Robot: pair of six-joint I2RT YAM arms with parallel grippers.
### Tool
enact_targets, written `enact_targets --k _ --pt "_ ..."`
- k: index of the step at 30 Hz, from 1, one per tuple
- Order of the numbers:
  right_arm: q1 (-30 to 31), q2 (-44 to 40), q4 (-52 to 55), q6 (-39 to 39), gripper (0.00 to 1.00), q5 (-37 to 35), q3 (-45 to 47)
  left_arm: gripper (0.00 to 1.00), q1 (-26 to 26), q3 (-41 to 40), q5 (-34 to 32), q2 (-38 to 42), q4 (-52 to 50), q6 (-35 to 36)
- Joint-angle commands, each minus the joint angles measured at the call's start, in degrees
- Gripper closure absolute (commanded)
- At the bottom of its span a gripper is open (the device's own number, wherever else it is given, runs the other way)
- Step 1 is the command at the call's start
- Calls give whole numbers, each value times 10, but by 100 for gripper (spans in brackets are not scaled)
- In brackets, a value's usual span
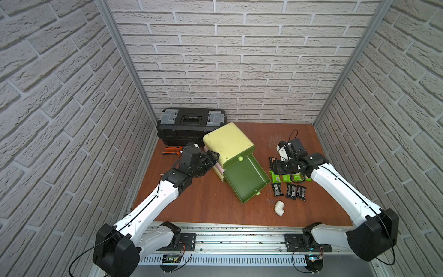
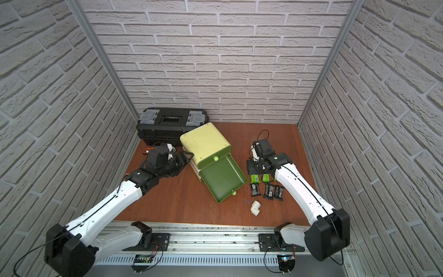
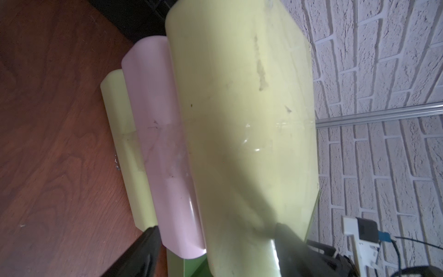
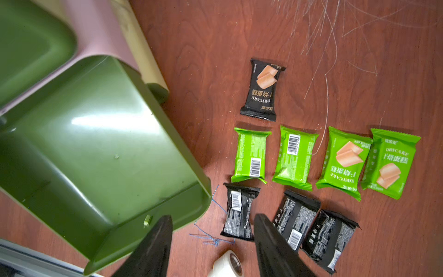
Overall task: Take the cookies out of the drawer
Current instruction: Place the cookie at the center of the board, then close the drawer of the storage box.
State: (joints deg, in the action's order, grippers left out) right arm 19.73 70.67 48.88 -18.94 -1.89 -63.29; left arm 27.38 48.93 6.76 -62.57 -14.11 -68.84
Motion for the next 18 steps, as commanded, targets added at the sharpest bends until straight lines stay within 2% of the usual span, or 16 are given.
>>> enact_targets --k 1,4,11,18 --pt "36 -65 0 -42 41 -72 28 17 -4 20 -2 7 -22 22" --pt "79 -130 -22 -39 41 -84 73 15 -6 28 -4 8 -24 26" --pt "180 -261 -158 0 40 -38 255 10 -7 39 2 -16 -11 29" --pt "226 -296 -257 -27 39 -17 373 8 -7 45 7 -38 -9 32"
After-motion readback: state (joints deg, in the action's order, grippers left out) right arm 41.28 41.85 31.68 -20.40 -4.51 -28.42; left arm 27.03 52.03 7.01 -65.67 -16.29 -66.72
